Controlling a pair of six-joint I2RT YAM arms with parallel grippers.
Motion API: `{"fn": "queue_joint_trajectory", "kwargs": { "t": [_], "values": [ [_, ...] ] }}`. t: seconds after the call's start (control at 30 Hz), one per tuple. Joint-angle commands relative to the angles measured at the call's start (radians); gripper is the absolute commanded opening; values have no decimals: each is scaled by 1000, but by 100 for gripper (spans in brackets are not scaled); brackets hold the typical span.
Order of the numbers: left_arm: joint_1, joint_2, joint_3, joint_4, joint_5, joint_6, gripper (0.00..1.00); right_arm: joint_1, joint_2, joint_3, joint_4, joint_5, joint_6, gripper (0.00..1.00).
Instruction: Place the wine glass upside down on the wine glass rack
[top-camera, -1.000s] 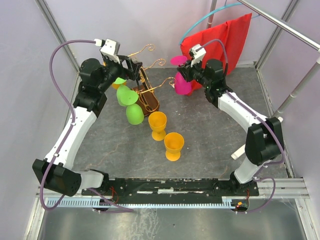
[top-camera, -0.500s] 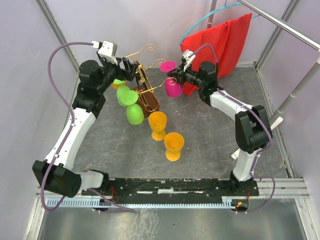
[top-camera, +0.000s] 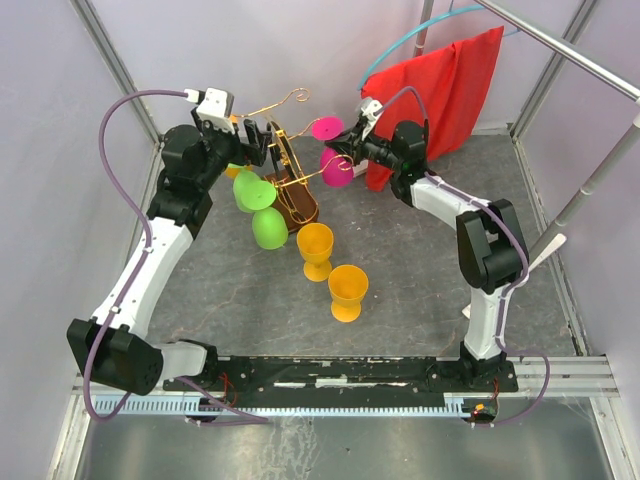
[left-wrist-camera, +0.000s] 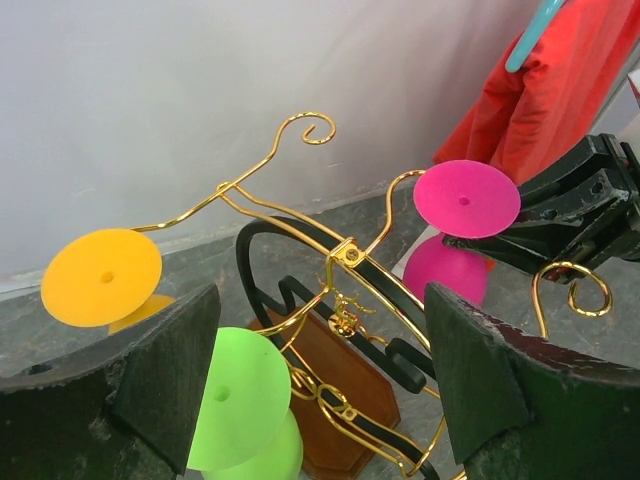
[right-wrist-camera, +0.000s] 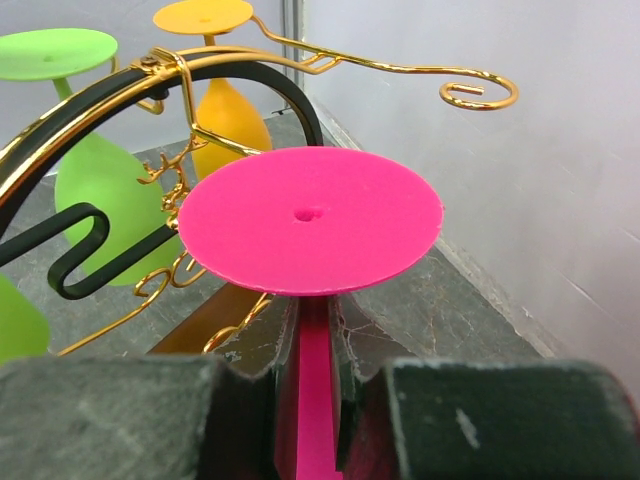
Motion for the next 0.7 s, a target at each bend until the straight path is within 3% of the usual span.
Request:
{"fn": "queue_joint_trajectory", "kwargs": {
  "t": [0.0, 0.37, 0.67],
  "values": [
    [9, -36, -7, 54, -32, 46, 89, -2, 31, 81, 88, -13, 14, 1],
    [11, 0, -3, 94, -28, 32, 89, 7, 110, 165, 137, -6, 76, 1],
    [11, -16, -20, 102, -38, 33, 89, 14, 85, 122, 121, 36, 35, 1]
  ]
}}
